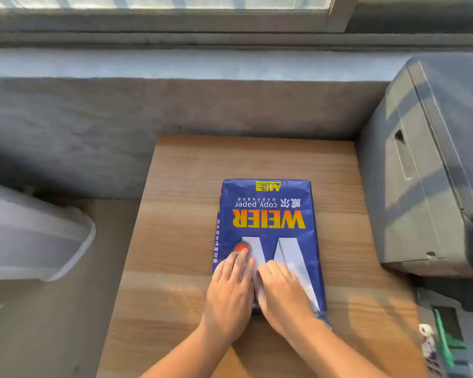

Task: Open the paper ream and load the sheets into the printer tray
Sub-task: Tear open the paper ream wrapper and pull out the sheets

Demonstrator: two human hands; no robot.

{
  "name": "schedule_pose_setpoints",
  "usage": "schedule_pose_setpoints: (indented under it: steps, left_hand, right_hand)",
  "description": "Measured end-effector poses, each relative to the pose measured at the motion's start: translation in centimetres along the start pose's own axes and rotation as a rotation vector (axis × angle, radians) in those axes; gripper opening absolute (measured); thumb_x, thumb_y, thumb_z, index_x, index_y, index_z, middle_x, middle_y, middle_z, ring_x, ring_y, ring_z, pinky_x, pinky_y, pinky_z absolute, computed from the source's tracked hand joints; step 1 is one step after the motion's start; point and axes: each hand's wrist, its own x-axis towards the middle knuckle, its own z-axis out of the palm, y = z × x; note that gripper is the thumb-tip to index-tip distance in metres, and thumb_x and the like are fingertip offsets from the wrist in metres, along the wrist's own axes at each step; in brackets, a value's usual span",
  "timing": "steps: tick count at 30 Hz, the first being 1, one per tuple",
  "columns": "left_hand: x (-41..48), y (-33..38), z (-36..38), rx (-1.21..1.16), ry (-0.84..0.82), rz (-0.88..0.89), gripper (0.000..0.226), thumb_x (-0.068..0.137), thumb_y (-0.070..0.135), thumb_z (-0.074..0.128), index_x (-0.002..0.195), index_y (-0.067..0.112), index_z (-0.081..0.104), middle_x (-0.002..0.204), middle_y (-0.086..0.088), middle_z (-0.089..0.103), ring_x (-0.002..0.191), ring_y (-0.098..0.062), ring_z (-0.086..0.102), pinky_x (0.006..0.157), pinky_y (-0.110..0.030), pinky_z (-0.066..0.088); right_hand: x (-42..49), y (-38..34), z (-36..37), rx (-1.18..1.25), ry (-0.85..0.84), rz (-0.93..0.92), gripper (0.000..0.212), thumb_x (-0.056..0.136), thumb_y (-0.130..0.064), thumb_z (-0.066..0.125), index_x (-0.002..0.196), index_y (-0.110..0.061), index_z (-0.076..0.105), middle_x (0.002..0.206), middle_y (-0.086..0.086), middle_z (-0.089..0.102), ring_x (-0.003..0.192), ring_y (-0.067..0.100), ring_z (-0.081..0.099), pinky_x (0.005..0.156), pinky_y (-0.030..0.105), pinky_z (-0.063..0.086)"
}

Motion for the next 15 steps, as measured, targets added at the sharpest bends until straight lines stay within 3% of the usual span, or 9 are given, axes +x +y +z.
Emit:
schedule_pose_setpoints:
  steps: [5, 9, 15]
  left_hand:
    - [-0.1, -0.3, 0.1, -0.029, 0.040, 0.039, 0.060, 0.089, 0.021, 0.056, 0.144, 0.010, 0.037, 0.155, -0.013, 0.034, 0.144, -0.030, 0.030, 0.113, -0.047, 0.026]
    - [0.1, -0.2, 0.0, -0.022, -0.031, 0.044, 0.058, 0.090, 0.017, 0.040, 0.146, 0.006, 0.031, 0.157, -0.016, 0.027, 0.146, -0.033, 0.022, 0.115, -0.051, 0.029]
    - [0.1, -0.4, -0.2, 0.067, -0.147, 0.058, 0.056, 0.099, 0.028, 0.027, 0.149, 0.003, 0.019, 0.161, -0.019, 0.011, 0.148, -0.035, 0.009, 0.117, -0.049, 0.025]
  right_hand:
    - [-0.5, 0.5, 0.4, -0.005, -0.089, 0.022, 0.030, 0.060, -0.006, 0.076, 0.072, -0.019, 0.052, 0.071, 0.002, 0.056, 0.066, 0.025, 0.056, 0.058, 0.034, 0.049]
    - [-0.5, 0.7, 0.6, 0.030, -0.125, 0.056, 0.034, 0.059, -0.006, 0.080, 0.072, -0.020, 0.053, 0.070, 0.001, 0.057, 0.066, 0.024, 0.057, 0.056, 0.033, 0.049]
    - [-0.8, 0.6, -0.4, 0.009, -0.193, 0.051, 0.037, 0.057, -0.007, 0.084, 0.074, -0.019, 0.053, 0.071, 0.003, 0.058, 0.068, 0.026, 0.057, 0.057, 0.035, 0.047]
